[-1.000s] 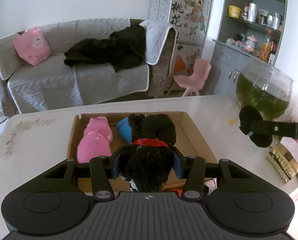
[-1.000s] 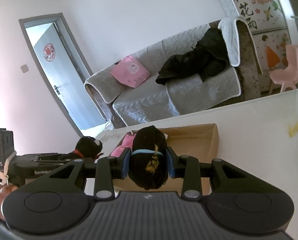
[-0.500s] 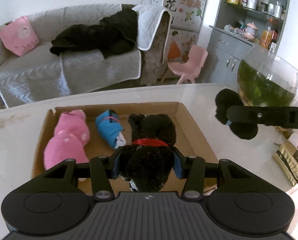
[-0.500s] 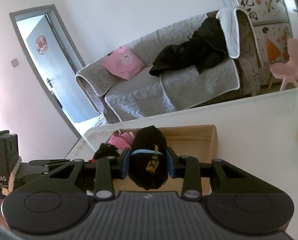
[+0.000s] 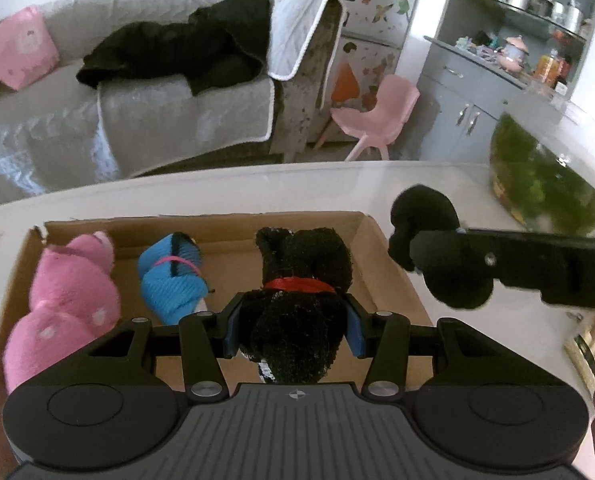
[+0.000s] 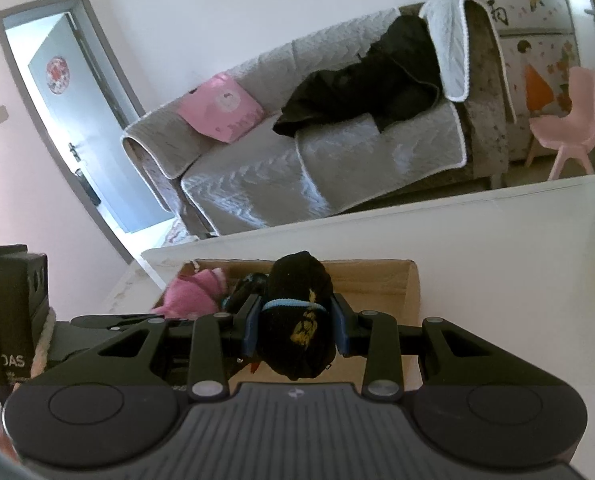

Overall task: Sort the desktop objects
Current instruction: 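Carry both black bundles into the box and release them beside the blue bundle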

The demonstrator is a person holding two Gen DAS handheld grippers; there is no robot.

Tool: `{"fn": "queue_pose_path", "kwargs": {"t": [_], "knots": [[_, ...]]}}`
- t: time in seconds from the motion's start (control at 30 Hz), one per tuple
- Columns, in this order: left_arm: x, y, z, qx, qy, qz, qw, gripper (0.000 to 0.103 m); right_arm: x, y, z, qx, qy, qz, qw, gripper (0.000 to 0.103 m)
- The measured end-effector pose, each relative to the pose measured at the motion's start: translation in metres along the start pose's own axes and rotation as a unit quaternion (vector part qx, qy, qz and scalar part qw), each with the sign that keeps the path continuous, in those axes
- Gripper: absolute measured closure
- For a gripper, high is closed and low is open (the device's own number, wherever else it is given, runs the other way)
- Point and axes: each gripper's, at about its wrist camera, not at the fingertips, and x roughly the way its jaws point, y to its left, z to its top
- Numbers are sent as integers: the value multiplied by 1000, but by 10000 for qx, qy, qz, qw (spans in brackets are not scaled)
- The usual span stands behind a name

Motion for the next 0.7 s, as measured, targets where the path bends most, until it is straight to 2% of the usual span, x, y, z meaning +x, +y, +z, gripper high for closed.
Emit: {"fn": "queue_pose_path", "kwargs": {"t": [0.1, 0.3, 0.57, 0.63, 0.7], "knots": [[19, 3, 1, -83, 87, -17, 9999, 47, 9, -6, 1, 7, 104, -138, 9999, 70], [48, 6, -8, 50, 319, 150, 9994, 47, 33, -14, 3, -37, 327, -350, 9988, 70], [59, 16, -8, -48, 341, 204, 9992, 47, 57, -14, 0, -242, 576, -596, 9963, 70], [61, 13, -8, -34, 357, 300, 9989, 41, 60, -12, -2, -345, 592, -704, 9952, 69], [62, 10, -7, 20, 343, 382, 9987, 21, 62, -11, -2, -415, 618, -725, 9946, 65]]}}
